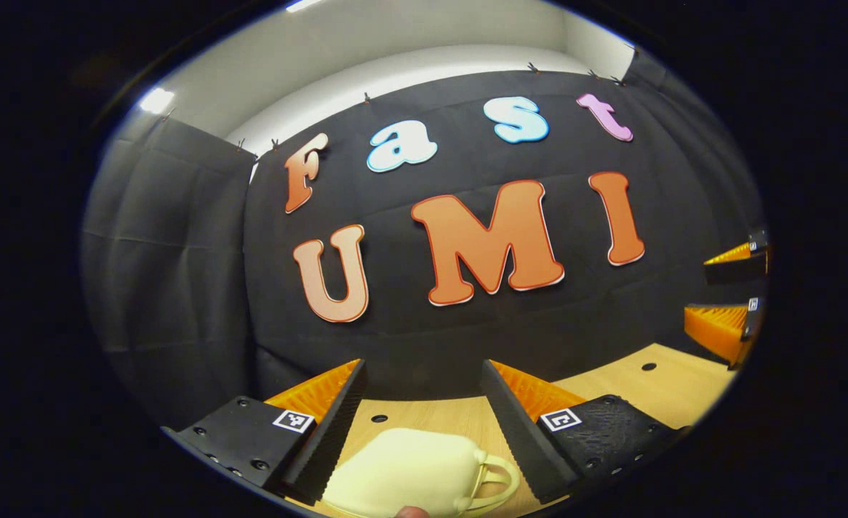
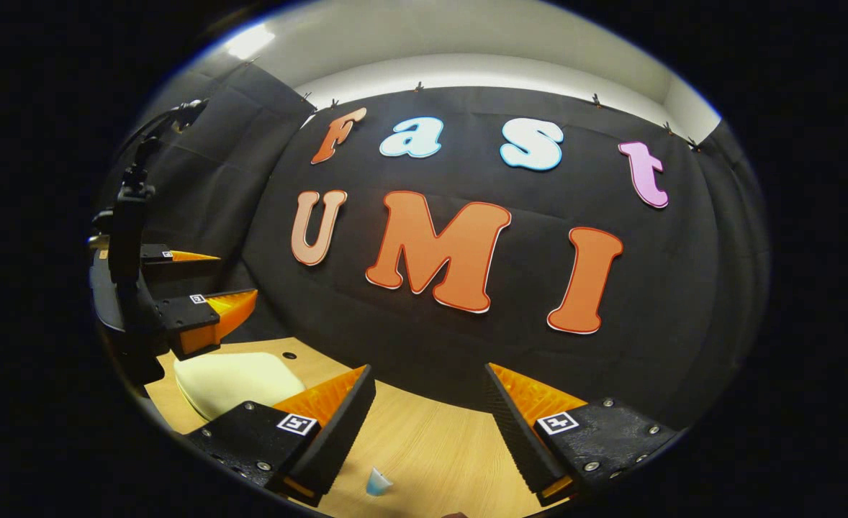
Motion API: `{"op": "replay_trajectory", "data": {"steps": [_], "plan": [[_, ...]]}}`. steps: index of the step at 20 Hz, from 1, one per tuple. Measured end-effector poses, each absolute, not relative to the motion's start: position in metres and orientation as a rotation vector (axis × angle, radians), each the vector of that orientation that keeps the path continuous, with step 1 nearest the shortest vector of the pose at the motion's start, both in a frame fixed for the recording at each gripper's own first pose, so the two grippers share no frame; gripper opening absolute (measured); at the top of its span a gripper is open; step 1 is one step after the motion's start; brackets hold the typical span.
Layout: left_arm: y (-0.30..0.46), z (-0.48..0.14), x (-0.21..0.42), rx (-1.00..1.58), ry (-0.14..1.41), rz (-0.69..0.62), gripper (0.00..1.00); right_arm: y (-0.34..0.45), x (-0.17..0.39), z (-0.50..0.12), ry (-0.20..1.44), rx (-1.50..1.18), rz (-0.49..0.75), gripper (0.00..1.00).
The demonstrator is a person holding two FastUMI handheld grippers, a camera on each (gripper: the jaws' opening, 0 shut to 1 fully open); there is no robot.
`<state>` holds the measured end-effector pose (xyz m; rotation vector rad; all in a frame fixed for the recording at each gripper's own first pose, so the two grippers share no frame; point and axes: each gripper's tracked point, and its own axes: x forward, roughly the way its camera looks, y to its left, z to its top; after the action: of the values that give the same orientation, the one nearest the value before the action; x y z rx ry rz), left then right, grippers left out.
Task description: First open the suitcase, pack the skin care products into it, and then close the suitcase.
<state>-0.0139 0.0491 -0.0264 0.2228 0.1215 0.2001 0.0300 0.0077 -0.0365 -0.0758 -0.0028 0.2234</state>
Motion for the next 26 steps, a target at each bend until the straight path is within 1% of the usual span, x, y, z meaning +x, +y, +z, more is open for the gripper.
{"op": "replay_trajectory", "data": {"steps": [7,13,14,15,22,26], "plan": [[0.043,-0.072,-0.032,0.368,0.267,-0.01,0.99,-0.001,0.045,-0.049,0.06,-0.057,0.108,0.95],[0.036,-0.106,-0.047,0.513,0.375,-0.194,0.99,-0.024,0.046,-0.063,0.115,-0.046,0.029,0.95],[0.036,-0.114,-0.05,0.525,0.4,-0.215,0.95,-0.028,0.046,-0.066,0.123,-0.039,0.02,0.95],[0.036,-0.119,-0.055,0.538,0.429,-0.232,0.98,-0.032,0.046,-0.068,0.128,-0.034,0.011,0.95],[0.042,-0.14,-0.072,0.664,0.513,-0.31,0.98,-0.057,0.047,-0.085,0.151,-0.054,-0.014,0.95],[0.044,-0.151,-0.079,0.739,0.538,-0.336,0.98,-0.06,0.048,-0.091,0.153,-0.061,-0.006,0.95]]}}
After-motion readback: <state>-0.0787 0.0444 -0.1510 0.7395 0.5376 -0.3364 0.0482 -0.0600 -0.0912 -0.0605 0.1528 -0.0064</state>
